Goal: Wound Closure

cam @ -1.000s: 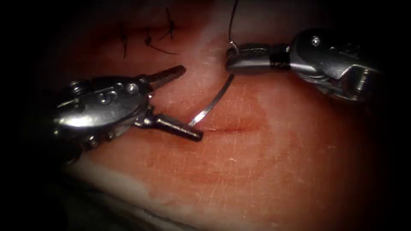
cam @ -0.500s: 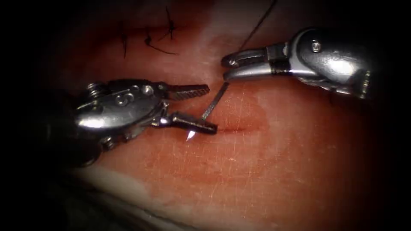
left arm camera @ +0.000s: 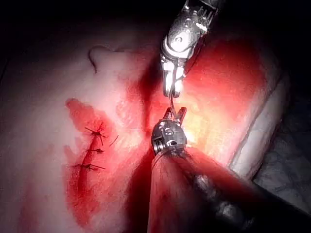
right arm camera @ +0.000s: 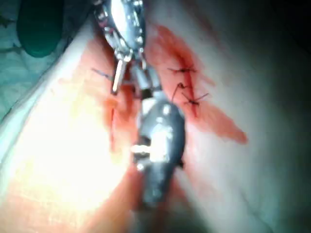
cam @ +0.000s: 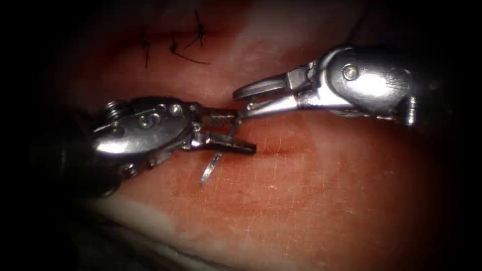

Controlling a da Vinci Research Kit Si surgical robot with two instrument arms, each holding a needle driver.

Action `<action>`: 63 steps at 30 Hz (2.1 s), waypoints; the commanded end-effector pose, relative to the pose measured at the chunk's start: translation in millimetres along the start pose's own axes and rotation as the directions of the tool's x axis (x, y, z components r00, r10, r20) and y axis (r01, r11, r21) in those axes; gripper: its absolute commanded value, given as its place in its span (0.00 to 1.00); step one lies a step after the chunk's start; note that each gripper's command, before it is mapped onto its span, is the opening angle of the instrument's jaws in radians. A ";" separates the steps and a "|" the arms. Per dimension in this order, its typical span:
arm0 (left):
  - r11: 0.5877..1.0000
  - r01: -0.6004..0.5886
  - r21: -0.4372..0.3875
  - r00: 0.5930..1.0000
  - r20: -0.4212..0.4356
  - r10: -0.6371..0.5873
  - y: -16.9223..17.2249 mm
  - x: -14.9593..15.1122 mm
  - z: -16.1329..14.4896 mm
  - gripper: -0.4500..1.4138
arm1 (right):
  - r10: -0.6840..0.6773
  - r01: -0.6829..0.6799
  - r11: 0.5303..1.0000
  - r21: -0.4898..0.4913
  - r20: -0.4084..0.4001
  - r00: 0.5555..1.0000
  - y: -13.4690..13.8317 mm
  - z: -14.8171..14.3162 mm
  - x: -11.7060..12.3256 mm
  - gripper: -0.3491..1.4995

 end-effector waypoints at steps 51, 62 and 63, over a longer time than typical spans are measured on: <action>0.978 0.200 0.060 0.956 -0.233 -0.181 -0.3 0.0 -0.2 0.00 | 0.354 -0.247 0.600 -0.761 -0.024 0.935 -3.1 2.0 0.7 0.26; 0.977 0.202 0.066 0.955 -0.235 -0.182 -0.2 0.1 -0.1 0.00 | 0.356 -0.251 0.596 -0.763 -0.029 0.934 -3.0 2.9 -0.1 0.26; 0.977 0.202 0.066 0.955 -0.235 -0.182 -0.1 0.1 0.0 0.00 | 0.360 -0.256 0.593 -0.764 -0.033 0.932 -3.0 3.0 -0.1 0.26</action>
